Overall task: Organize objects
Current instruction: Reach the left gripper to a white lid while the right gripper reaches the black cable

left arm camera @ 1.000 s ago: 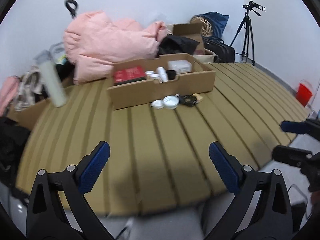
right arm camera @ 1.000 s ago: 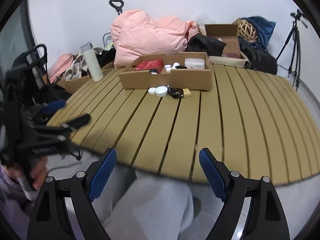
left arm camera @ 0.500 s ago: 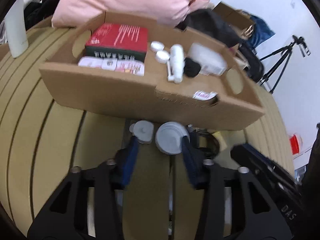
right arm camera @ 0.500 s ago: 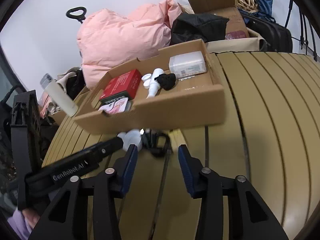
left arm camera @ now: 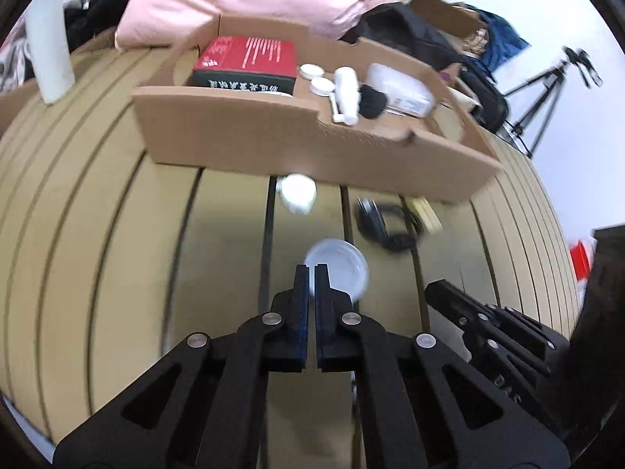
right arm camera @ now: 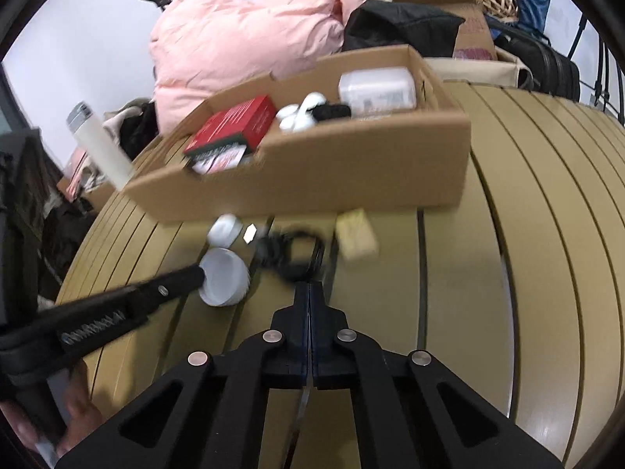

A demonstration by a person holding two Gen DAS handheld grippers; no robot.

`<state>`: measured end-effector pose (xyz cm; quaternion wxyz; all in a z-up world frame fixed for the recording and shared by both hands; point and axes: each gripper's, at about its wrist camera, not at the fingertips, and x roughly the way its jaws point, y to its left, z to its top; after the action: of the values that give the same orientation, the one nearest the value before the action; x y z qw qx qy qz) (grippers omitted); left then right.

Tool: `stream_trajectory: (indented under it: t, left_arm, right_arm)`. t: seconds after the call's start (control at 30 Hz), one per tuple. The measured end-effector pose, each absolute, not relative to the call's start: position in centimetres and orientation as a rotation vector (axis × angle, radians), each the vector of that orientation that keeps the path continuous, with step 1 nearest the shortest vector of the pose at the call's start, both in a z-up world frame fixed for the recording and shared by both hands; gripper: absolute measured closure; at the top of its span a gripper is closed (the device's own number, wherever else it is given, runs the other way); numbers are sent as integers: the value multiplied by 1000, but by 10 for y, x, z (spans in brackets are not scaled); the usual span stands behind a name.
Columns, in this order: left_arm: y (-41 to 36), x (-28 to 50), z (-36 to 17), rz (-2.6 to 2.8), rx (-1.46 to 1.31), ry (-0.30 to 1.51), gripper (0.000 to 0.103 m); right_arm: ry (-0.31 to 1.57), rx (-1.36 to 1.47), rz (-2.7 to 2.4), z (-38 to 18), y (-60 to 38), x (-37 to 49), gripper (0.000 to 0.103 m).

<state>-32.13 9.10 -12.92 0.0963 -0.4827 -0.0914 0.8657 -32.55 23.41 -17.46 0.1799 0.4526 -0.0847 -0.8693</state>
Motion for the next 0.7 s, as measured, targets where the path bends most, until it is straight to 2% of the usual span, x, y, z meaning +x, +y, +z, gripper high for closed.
stream_trajectory:
  t: [0.17,0.2,0.23,0.27,0.3,0.33,0.37,0.43,0.47,0.5,0.57,0.6,0.63,0.7]
  left_arm:
    - [80,-284,-121,2555,-1396,-198,102]
    - [80,-283,-121,2569,-1392,-176,93]
    - [81,-283,-121,2570,-1395,-158,77]
    - [83,-285,-121,2559,-1388,-157,66]
    - [86,-286,-121,2541,-1357,-162,47]
    - [88,-287,-120,2546,-1334,-158,42]
    - [90,-290,-121,2561,-1316,-143,41]
    - [99,-303,-126,2568,-1308,-93,41]
    - [103,-312,-131,2558,-1316,-84,41]
    - [106,-319,-135,2553,-1335,-78,41]
    - [110,-332,-146,2531,-1358,-77,42]
    - [112,-335,-150,2538,-1367,-57,49]
    - [112,-337,-153,2558,-1375,-34,65]
    - [109,-336,-153,2597,-1343,18,66]
  right_arm:
    - [-294,1228,-2462,-163,245,-281,102]
    - [-297,1204,-2480,-158,247,-277,101]
    - [-284,1195,-2490,-155,248,-276,101]
    - [-266,1186,-2491,-150,248,-276,101]
    - [-243,1170,-2491,-144,247,-278,101]
    - [-223,1151,-2492,-138,246,-279,101]
    - [-206,1122,-2491,-133,245,-281,100]
    - [-151,1089,-2479,-125,240,-291,87]
    - [-126,1083,-2471,-124,238,-297,69]
    - [-102,1079,-2452,-123,235,-305,41]
    - [-87,1076,-2428,-124,231,-321,10]
    - [-78,1071,-2419,-125,229,-331,10]
    - [-59,1078,-2411,-128,226,-339,10]
    - [7,1103,-2394,-136,220,-356,10]
